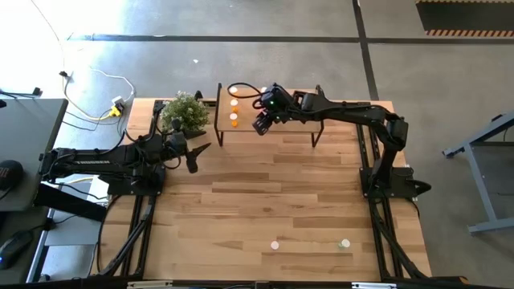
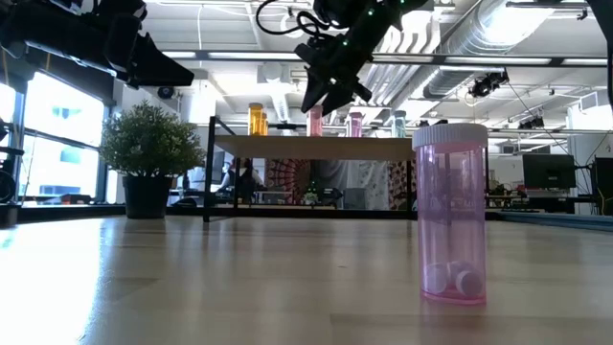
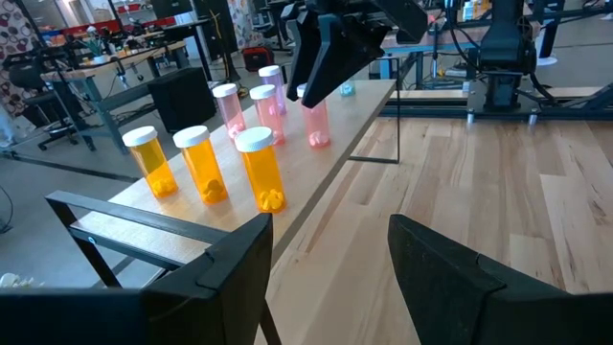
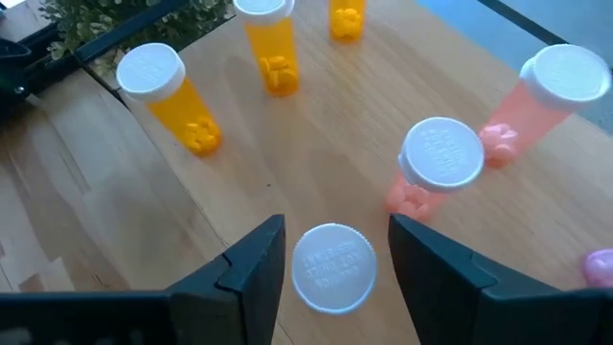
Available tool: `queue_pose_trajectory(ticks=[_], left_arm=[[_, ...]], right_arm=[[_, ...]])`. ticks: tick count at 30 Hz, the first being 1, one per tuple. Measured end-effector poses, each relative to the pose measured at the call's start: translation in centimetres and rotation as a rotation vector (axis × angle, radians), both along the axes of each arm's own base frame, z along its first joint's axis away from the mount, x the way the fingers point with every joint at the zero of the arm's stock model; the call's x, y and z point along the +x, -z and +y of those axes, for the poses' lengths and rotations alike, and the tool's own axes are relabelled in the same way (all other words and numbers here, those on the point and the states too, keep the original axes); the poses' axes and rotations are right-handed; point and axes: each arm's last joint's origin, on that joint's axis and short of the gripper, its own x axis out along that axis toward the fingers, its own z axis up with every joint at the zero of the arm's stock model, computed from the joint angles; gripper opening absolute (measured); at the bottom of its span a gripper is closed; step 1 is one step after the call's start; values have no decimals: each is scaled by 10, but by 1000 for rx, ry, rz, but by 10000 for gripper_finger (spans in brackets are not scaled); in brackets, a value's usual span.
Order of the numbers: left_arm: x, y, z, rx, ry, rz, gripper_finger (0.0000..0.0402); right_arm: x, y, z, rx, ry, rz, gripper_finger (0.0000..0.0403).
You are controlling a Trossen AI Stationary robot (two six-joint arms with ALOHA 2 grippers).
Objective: Pick and place medicine bottles onto shelf by color
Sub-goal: Adjust the pink pill bottles in the shelf
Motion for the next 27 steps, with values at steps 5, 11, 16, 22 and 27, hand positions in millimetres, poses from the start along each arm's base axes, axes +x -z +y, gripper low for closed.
queue_pose_trajectory(ticks=[5,11,16,22,27], left_arm=[[0,0,0,0,0,0,200],[0,0,0,1,-3,0,200],[0,0,0,1,-3,0,200],[0,0,0,0,-3,0,200],[0,0,0,0,-3,0,200]], right_arm=[[-6,-11,2,-15,5,-22,178],[-14,-24,4,-42,27,-45,178],[-20,-31,12,-45,20,-34,178],[-25,-28,21,-87,60,63,178],[-24,-27,26,-119,73,87,178]])
